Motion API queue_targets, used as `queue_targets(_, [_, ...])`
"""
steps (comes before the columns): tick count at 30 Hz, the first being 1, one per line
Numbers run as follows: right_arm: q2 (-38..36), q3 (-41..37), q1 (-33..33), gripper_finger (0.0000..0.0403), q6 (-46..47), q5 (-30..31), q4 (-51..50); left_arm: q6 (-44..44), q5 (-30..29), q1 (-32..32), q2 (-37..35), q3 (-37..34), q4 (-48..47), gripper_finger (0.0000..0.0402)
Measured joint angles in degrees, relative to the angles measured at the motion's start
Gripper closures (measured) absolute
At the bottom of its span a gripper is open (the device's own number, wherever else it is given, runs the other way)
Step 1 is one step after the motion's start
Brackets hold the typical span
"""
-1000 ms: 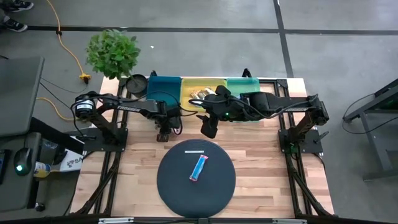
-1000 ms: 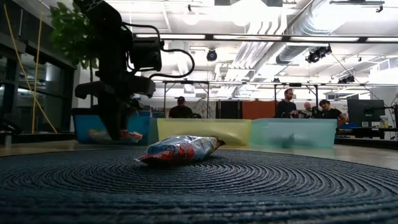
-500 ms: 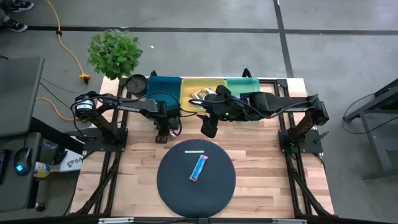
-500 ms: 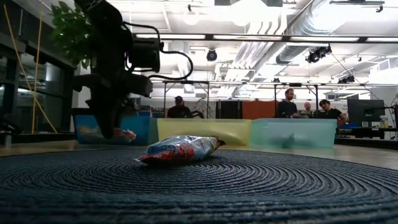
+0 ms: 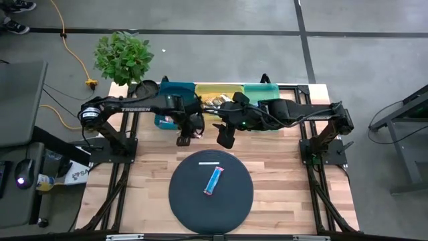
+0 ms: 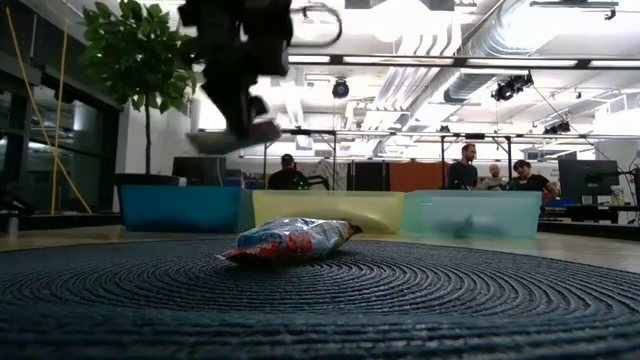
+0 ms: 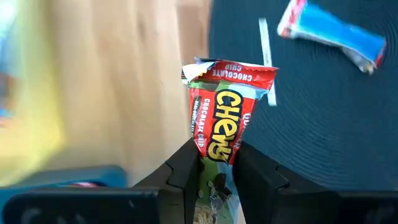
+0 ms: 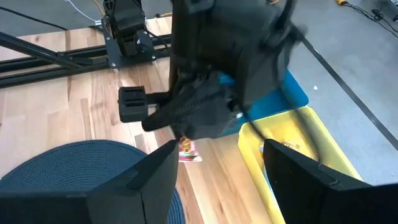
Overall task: Pick and place Granola Bars by type
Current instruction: Put the red granola bar into the blue bin
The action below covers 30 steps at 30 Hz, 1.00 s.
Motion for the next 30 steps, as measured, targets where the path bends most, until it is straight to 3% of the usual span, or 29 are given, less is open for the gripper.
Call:
queue_targets(7, [0.0,0.0,0.0,0.0183,1.1,0.0,-2.5,0.5,-14.7,1.2,-0.4,8.0,-3.3,0.0314])
queue_targets(12, [0.0,0.0,0.0,0.0183,2.1,0.0,-3.8,-5.3,-20.7,7.6,-1.7,8.2,-2.9,0.0314])
queue_targets(22, [-1.8,-0.1,-0.2,0.0183,2.0,3.2,-4.4,-25.9,-23.0,26.8,-2.5,8.2,-3.4,0.0314])
queue_targets(30, [-2.2,-0.1,-0.4,0.0183,0.4,4.9,-4.5,-27.7,-19.0,30.8,-2.3,1.6,1.2,0.0314])
